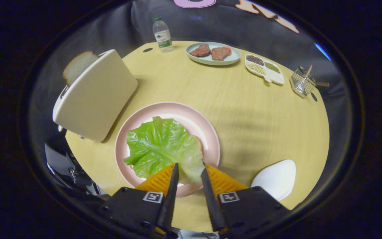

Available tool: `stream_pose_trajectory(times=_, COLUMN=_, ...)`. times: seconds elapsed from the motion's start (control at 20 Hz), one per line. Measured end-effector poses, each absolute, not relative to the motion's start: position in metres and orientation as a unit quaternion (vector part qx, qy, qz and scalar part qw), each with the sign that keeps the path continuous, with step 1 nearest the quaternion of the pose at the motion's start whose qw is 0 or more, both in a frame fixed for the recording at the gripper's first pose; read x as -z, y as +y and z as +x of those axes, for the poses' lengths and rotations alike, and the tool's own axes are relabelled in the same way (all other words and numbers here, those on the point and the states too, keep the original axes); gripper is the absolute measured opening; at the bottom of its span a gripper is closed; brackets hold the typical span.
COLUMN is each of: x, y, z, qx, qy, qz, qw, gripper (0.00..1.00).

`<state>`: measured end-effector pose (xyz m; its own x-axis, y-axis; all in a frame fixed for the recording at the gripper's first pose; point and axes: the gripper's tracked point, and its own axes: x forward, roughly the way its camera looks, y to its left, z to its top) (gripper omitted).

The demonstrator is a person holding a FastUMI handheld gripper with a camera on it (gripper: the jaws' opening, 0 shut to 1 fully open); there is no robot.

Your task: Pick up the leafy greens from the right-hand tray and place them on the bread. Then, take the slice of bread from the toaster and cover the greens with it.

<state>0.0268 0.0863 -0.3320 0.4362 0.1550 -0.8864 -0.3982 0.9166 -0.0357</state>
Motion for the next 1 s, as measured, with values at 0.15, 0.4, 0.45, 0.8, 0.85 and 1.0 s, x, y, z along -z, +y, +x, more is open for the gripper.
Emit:
stream_pose_trajectory(times=0.15, x=0.328, y=0.078, z=0.018, qx=-0.154, qy=0.521, qz=-0.124, qw=0.831, gripper=0.82)
stream_pose_trajectory(times=0.4, x=0.298, y=0.088, z=-0.003, qx=-0.152, qy=0.554, qz=-0.067, qw=0.816, gripper=1.00)
stream_pose_trajectory(times=0.45, x=0.290, y=0.093, z=-0.008, qx=-0.155, qy=0.563, qz=-0.052, qw=0.810, gripper=1.00)
stream_pose_trajectory(times=0.8, x=0.224, y=0.134, z=-0.027, qx=-0.164, qy=0.607, qz=0.016, qw=0.777, gripper=1.00)
stream_pose_trajectory(times=0.85, x=0.212, y=0.147, z=-0.024, qx=-0.171, qy=0.605, qz=0.027, qw=0.777, gripper=1.00)
stream_pose_trajectory(times=1.0, x=0.181, y=0.186, z=-0.010, qx=-0.202, qy=0.593, qz=0.031, qw=0.779, gripper=0.99)
